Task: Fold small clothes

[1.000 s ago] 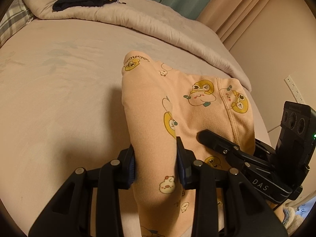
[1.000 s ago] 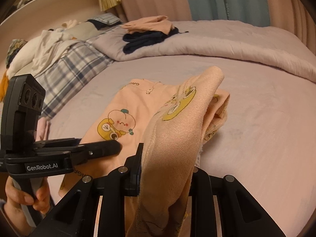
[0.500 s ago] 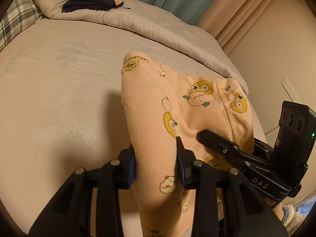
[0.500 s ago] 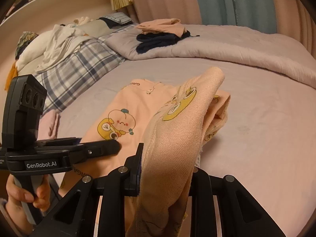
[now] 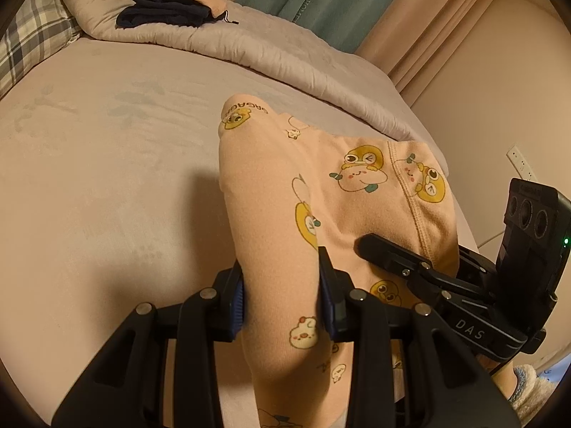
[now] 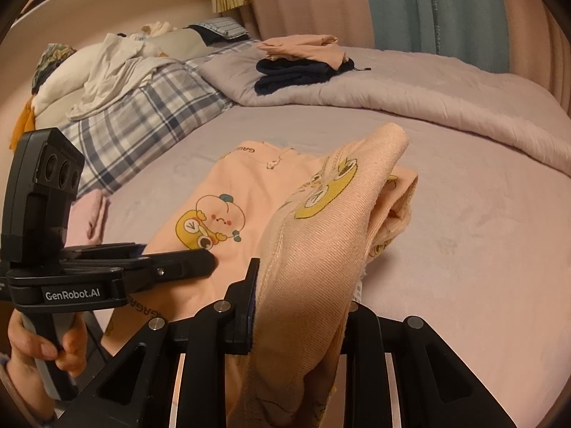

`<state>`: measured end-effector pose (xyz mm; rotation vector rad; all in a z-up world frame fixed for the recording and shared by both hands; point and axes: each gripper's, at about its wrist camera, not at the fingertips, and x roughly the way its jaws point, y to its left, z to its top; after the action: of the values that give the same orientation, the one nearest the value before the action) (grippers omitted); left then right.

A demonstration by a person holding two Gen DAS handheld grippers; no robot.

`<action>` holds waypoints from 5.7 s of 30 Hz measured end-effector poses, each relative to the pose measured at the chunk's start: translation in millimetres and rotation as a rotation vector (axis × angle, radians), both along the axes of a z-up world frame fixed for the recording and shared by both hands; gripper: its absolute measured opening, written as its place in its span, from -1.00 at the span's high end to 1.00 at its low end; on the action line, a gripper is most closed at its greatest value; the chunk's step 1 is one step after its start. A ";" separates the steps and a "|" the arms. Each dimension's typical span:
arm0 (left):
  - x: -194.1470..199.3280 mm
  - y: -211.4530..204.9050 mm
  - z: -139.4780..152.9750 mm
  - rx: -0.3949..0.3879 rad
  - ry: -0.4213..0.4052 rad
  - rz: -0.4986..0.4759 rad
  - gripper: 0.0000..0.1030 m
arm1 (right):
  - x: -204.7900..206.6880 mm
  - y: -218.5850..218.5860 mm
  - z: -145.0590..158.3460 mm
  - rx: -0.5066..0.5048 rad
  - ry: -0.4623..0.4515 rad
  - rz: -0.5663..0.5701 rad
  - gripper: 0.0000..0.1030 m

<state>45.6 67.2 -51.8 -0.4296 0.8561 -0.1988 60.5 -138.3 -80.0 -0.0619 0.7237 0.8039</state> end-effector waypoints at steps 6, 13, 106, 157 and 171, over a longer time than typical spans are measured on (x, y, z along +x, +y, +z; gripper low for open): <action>5.3 11.8 -0.3 -0.013 -0.004 0.005 0.34 | 1.8 7.3 0.2 0.001 -0.009 0.007 0.48; 12.8 13.4 -4.8 -0.010 0.004 0.004 0.34 | 6.3 11.1 -0.7 -0.014 -0.004 0.003 0.48; 109.9 41.0 -81.0 0.128 0.177 0.060 0.05 | 85.8 48.2 -70.8 -0.002 0.259 -0.090 0.33; 57.0 43.4 -77.1 0.205 0.187 0.161 -0.24 | 53.5 4.4 -70.0 0.032 0.280 -0.154 0.07; 28.8 24.2 -57.5 0.317 0.184 0.183 -0.45 | 24.9 12.4 -50.6 -0.070 0.192 -0.137 -0.03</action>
<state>74.4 91.4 -109.4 -0.2281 1.0032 0.1473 85.4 -125.9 -130.6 0.0026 0.9280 0.6589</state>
